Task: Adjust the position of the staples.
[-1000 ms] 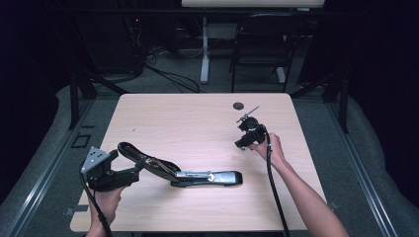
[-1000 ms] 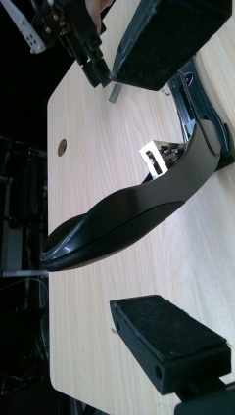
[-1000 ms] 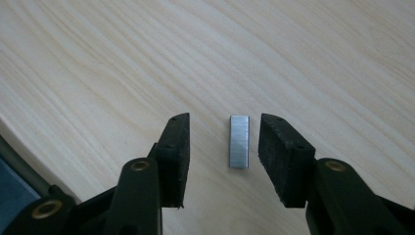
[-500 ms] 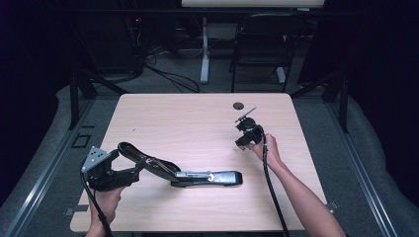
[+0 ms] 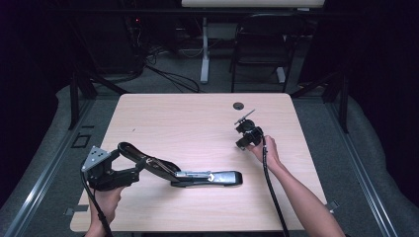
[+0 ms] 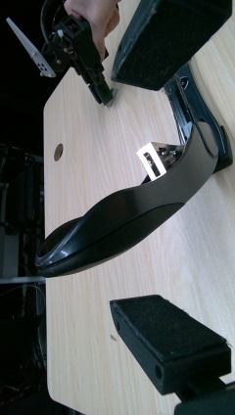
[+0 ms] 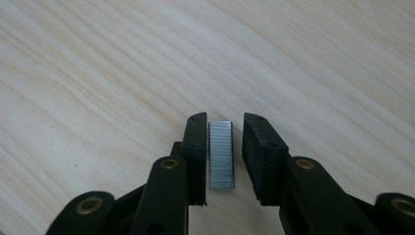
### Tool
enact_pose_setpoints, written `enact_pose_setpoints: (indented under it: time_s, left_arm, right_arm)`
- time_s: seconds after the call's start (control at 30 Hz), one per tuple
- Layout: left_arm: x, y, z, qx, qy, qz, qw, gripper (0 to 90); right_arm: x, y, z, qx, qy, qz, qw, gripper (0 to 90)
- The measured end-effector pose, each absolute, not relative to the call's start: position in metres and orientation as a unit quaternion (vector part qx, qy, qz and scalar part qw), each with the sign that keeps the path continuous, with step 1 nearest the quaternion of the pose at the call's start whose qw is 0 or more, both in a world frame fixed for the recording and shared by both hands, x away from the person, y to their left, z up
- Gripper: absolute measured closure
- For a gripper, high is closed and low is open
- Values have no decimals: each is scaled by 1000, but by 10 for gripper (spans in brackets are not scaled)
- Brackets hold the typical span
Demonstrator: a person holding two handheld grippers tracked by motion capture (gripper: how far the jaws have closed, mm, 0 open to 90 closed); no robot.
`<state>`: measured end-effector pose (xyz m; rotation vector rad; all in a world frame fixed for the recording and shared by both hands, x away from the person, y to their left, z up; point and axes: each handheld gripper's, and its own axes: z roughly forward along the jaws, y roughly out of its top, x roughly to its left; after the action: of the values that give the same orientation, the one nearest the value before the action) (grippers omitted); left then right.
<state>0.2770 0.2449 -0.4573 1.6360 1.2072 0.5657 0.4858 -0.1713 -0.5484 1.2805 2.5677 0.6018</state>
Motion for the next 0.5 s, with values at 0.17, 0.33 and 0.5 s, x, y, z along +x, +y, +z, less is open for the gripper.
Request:
enact_pose_setpoints:
  time_s: [0.17,0.33,0.5]
  left_arm:
    - [277,245,-457,678,498,231,489,4]
    - [278,246,-458,677,497,232,490,4]
    - [278,247,-457,675,498,232,492,4]
  right_arm:
    - [485,-169,-550,424,878,190,114,765]
    - [484,-168,-551,423,877,192,119,778]
    - [483,-168,-549,424,876,196,122,780]
